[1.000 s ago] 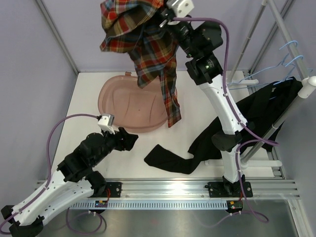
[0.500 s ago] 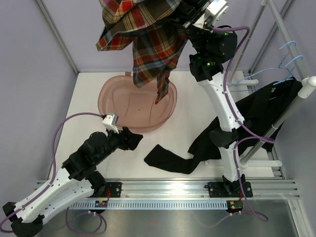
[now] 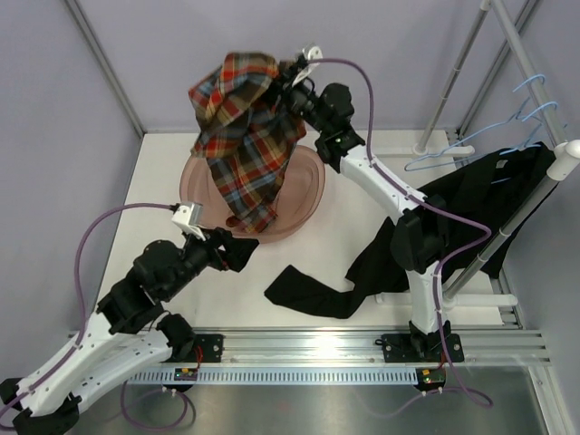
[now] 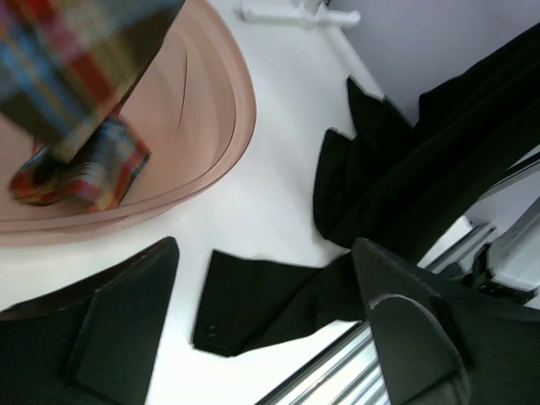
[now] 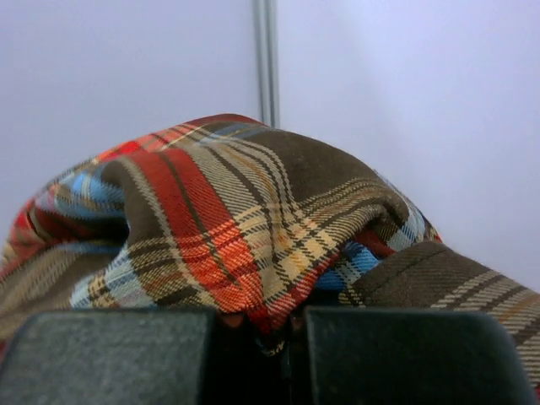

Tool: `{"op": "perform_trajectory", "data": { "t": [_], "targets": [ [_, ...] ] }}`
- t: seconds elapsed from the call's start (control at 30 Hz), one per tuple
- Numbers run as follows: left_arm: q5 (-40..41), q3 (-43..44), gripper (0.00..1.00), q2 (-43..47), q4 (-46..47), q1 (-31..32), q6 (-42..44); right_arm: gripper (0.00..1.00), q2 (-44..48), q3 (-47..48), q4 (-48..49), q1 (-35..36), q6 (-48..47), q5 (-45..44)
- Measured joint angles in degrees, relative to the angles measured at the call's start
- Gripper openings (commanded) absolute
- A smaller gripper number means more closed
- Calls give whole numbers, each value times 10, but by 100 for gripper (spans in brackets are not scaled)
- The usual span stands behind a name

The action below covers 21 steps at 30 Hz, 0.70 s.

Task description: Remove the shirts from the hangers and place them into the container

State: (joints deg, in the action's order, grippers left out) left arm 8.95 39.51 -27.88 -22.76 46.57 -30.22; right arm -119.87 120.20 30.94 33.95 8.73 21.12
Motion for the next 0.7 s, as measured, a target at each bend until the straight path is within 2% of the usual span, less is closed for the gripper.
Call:
{"op": "perform_trajectory", "data": {
  "t": [0.03,0.17,0.43,0.5,0.53,0.57,0.63,0.67,0.7],
  "targets": [
    [1,14,98,1,-5,0,3,0,4,-32,-8,-1,12,-6],
    [0,50,99,15,-10,0,8,0,21,-146,-64,-3,64,-35],
    [-33,65,99,47,-8,0,2,0,87,-243,-236,20,91,-117],
    [-44,80,88,38,-12,0,2,0,96,-249,-276,40,91,-142],
    [-47,88,74,32,-12,0,3,0,97,-250,-288,48,91,-148],
    [-50,97,71,26,-11,0,3,0,94,-249,-314,64,91,-159],
    [-51,113,72,15,-15,0,8,0,78,-237,-358,87,91,-163],
    [-51,123,73,8,-17,0,9,6,60,-221,-386,98,91,-165],
    [-51,133,73,1,-20,0,9,19,40,-202,-411,108,91,-170]
  ]
}}
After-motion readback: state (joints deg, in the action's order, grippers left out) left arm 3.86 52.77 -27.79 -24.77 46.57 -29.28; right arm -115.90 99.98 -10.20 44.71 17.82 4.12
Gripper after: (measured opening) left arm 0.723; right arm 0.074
